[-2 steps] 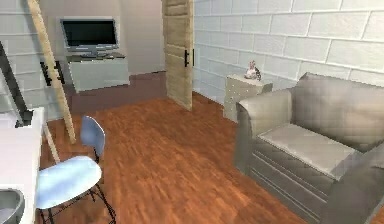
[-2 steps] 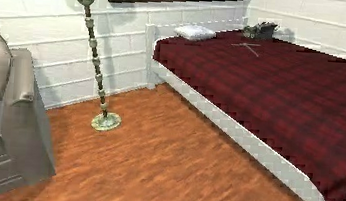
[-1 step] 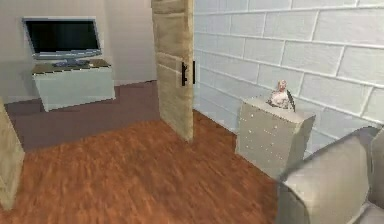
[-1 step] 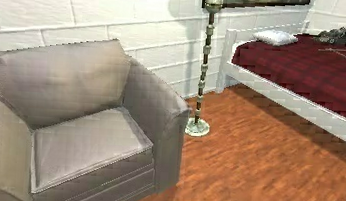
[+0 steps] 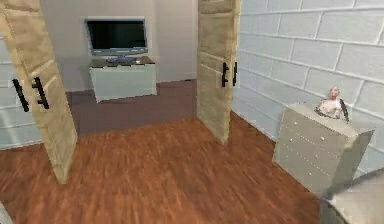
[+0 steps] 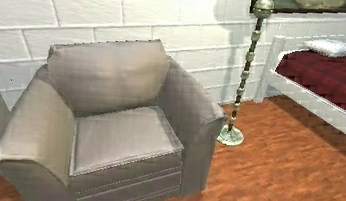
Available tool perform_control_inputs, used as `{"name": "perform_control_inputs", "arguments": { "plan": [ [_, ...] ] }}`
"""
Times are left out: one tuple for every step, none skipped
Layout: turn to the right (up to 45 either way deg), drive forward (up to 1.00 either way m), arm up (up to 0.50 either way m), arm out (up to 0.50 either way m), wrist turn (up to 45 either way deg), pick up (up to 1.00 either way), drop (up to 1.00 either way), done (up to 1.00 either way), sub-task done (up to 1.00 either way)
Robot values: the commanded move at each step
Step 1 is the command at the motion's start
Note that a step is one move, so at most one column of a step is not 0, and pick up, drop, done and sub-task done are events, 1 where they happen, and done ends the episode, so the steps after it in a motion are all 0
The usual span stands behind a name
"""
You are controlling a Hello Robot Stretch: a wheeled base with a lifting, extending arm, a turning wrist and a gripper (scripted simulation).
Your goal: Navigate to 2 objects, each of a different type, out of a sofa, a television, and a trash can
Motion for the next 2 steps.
{"name": "perform_control_inputs", "arguments": {
  "plan": [
    [0.0, 0.10, 0.00, 0.00, 0.0, 0.00, 0.00, 0.00, 0.00],
    [-21.0, 0.00, 0.00, 0.00, 0.0, 0.00, 0.00, 0.00, 0.00]
  ]
}}
